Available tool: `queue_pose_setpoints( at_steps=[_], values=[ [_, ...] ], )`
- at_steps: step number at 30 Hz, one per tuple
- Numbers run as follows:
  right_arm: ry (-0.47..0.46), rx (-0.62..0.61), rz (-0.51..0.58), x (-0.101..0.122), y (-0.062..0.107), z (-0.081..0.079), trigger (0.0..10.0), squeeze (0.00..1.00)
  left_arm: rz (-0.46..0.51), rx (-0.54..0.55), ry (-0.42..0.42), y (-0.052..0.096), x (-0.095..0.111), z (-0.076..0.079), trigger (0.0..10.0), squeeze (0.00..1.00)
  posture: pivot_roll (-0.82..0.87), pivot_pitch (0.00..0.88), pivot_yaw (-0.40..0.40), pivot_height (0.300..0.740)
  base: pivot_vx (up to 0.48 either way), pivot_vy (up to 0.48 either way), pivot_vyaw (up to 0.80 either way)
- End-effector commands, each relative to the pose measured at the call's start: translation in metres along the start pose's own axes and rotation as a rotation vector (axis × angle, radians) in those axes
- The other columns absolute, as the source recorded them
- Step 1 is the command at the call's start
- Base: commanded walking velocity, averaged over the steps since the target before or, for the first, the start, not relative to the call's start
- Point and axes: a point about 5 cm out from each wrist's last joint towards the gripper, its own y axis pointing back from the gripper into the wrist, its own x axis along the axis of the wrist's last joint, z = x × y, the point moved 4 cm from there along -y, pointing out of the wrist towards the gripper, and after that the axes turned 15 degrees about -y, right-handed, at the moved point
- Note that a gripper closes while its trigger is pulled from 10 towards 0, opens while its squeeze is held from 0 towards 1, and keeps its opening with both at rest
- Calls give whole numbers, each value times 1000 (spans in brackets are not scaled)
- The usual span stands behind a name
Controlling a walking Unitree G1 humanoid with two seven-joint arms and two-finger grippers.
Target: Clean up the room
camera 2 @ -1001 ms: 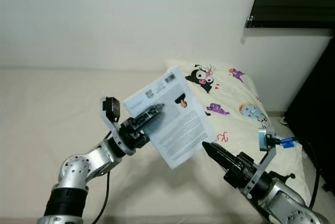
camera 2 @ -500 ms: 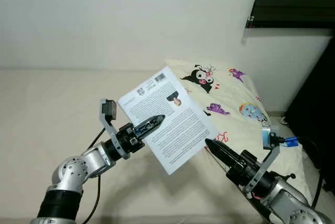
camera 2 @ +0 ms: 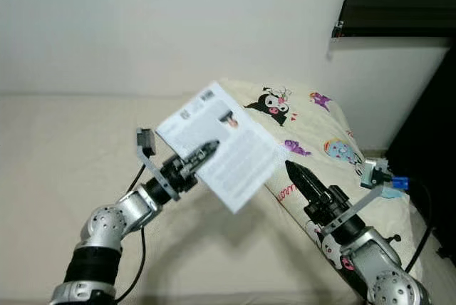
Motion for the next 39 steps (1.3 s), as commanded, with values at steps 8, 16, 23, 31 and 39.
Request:
queue_pose_setpoints(
  at_steps=[8, 16, 23, 31, 39],
  values=[
    [-142, -9, -33, -41, -18, 7, 10000, 1000, 89, -98, 42, -11, 10, 14, 0, 0, 0, 0, -29, 740, 0, 0, 0],
    [-176, -12, -78, -51, -33, 9, 10000, 0, -31, -194, 31, -12, -14, 33, 0, 0, 2, 0, -30, 740, 0, 0, 0],
    [-143, 108, -192, -54, -44, -13, 10000, 0, -67, -193, 52, -12, -32, 33, 0, 0, 5, 0, -42, 740, 0, 0, 0],
    [-148, 155, -226, -56, -20, -20, 10000, 0, 32, -86, 74, -14, -13, 12, 0, 0, -9, 0, -29, 740, 0, 0, 0],
    [-160, 274, -301, -70, -6, -45, 10000, 0, 93, -7, 105, -17, -1, -5, 0, 0, -28, 0, -9, 740, 0, 0, 0]
  ],
)
